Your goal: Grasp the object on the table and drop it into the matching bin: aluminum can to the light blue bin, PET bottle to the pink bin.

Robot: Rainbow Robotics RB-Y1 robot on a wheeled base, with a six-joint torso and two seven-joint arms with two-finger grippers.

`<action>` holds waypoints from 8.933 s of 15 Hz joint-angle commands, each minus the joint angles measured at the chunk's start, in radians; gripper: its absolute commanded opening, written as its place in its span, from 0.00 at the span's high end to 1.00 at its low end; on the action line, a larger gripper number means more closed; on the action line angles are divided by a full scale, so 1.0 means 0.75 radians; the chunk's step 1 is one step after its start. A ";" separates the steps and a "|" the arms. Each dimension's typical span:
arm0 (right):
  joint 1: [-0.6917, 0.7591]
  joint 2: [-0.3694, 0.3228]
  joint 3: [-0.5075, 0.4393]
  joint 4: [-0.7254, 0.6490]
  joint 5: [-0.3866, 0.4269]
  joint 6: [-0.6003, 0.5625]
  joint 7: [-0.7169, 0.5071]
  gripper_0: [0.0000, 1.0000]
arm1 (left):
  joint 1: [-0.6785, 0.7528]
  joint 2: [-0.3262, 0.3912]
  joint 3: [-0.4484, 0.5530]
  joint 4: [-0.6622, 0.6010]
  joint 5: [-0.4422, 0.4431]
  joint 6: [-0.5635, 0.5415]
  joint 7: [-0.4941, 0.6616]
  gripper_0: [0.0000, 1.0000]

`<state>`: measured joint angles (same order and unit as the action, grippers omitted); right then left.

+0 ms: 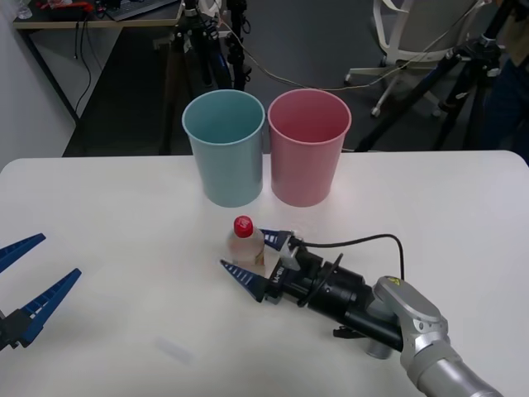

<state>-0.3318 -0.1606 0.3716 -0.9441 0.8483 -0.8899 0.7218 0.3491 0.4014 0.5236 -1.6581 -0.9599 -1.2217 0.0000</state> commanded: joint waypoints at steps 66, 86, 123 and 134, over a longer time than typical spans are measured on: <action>-0.175 -1.422 0.122 -1.329 -1.317 1.084 -0.369 1.00 | 0.000 0.000 0.000 0.000 0.000 0.000 0.000 0.00; -0.822 -0.896 0.580 -0.588 -1.184 1.090 -0.322 1.00 | 0.000 0.000 0.000 0.000 0.000 0.000 0.000 0.00; -0.077 -1.220 0.032 -1.302 -0.967 1.150 -0.422 0.00 | 0.000 0.000 0.000 0.000 0.000 0.000 0.000 0.00; 0.534 -1.119 -0.367 -1.480 -0.481 0.947 -0.719 0.00 | 0.000 0.000 0.000 0.000 0.000 0.000 0.000 0.00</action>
<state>0.0400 -1.0144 0.1136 -2.0540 0.4538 -0.1523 0.2055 0.3490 0.4014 0.5236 -1.6581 -0.9599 -1.2217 0.0000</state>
